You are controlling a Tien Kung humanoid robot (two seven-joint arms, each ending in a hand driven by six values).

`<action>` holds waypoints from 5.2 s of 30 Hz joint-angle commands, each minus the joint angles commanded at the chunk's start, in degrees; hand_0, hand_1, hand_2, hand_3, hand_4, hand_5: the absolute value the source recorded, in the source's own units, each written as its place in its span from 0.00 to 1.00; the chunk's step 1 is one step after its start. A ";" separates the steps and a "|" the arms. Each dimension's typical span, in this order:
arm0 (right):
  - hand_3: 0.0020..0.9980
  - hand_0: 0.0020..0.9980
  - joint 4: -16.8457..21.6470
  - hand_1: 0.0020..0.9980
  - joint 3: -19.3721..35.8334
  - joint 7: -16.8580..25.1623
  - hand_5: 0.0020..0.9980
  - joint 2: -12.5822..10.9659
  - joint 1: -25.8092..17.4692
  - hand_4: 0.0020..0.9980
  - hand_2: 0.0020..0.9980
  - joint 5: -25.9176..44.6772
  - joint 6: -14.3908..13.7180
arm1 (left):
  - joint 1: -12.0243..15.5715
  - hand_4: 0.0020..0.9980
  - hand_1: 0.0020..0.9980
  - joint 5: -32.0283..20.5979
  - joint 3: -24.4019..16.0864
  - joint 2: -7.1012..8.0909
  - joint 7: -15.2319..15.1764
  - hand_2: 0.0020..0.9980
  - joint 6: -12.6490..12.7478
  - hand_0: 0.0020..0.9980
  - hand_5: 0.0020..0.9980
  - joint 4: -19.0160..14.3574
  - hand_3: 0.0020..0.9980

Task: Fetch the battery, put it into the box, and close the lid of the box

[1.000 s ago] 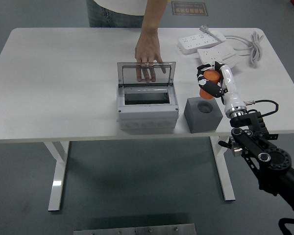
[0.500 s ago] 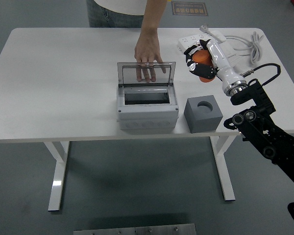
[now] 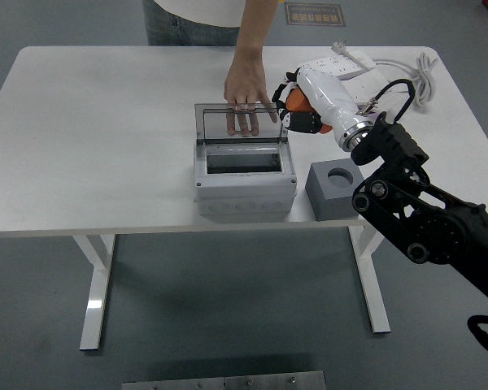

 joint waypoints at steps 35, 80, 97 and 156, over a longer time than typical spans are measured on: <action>0.30 0.17 -16.03 0.21 -19.27 -0.60 0.05 11.70 10.46 0.12 0.25 2.11 0.46 | -1.41 0.75 0.73 4.73 -2.62 0.76 2.40 0.68 -0.39 0.65 0.38 -0.19 0.65; 0.58 0.27 -19.72 0.33 -20.83 1.37 0.10 11.96 11.01 0.49 0.42 4.66 1.80 | -2.89 0.76 0.73 6.66 -3.61 0.80 2.70 0.68 -0.37 0.65 0.37 -0.15 0.65; 0.66 0.53 -19.46 0.60 -20.22 1.73 0.30 12.10 11.16 0.58 0.61 5.34 0.77 | -3.01 0.76 0.73 7.48 -4.08 0.67 3.00 0.68 -0.19 0.65 0.38 -0.23 0.65; 0.89 1.00 -15.16 0.82 -5.90 1.80 1.00 4.43 11.94 1.00 0.79 21.15 1.29 | -1.23 0.71 0.73 8.22 -4.95 0.05 4.21 0.68 0.12 0.65 0.35 -0.60 0.64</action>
